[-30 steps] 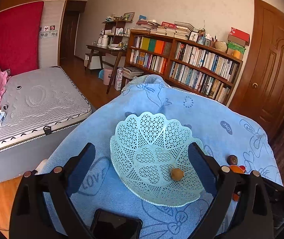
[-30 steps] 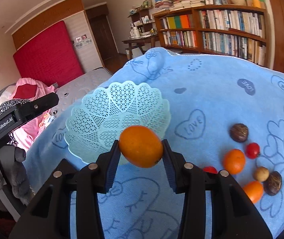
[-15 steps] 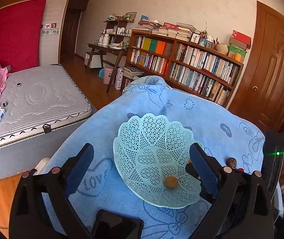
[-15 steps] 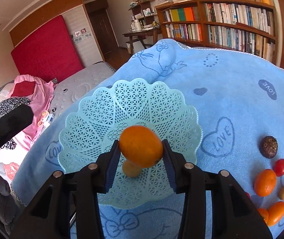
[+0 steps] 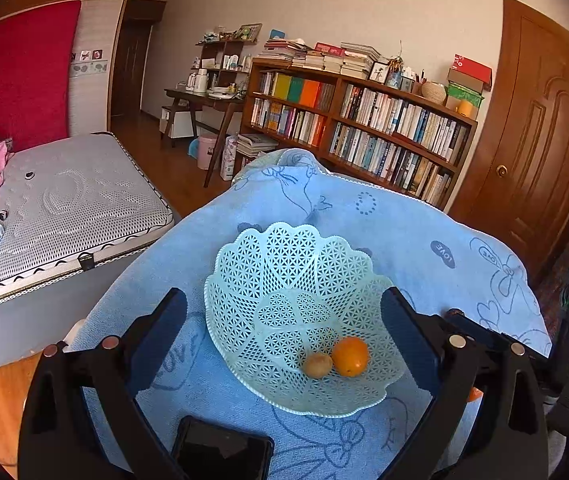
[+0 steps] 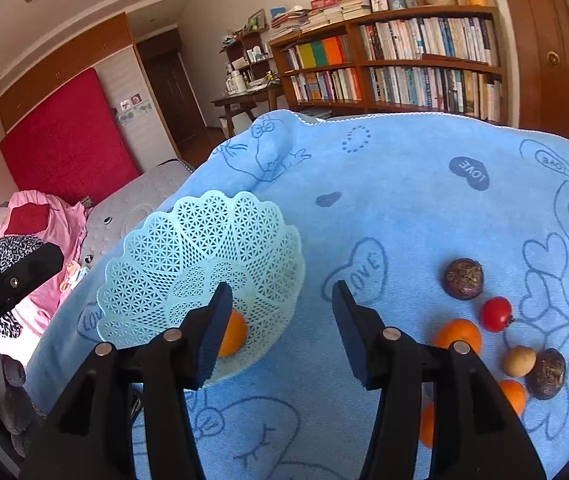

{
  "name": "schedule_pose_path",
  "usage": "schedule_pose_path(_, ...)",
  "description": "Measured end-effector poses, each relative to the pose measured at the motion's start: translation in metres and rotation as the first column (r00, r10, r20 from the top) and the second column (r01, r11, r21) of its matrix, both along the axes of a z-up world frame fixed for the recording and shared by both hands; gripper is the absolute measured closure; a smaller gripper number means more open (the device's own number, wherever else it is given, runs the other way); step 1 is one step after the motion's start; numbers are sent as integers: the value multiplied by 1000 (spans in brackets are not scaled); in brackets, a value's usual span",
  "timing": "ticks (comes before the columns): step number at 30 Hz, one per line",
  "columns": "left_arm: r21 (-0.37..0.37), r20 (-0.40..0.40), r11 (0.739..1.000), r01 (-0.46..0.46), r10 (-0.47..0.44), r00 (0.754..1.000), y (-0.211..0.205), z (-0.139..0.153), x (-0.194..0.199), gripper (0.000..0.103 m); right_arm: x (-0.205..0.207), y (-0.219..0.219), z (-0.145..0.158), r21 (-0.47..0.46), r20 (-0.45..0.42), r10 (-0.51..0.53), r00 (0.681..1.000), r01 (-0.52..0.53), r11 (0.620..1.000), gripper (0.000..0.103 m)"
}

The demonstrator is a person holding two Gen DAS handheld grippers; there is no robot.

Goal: Organize fruits
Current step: 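Carry the large orange over the basket with the right tool and release it, then move the right tool to a dark brown round fruit and grasp it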

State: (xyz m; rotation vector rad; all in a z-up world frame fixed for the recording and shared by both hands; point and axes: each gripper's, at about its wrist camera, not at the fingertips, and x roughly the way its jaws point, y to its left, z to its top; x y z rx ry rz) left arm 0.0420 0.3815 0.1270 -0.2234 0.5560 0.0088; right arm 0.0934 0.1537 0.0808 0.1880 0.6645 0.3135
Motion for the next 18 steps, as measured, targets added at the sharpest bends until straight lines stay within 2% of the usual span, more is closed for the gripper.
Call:
schedule_pose_path(9,18,-2,999,46,-46,999,-19,-3,-3,4,-22,-57,-1,3,10,-131,991,131,991,47)
schedule_pose_path(18,42,-11,994,96,-96,995,-40,-7,-5,3,-41,-127,-7,-11,-6,-274,962,274,962,45)
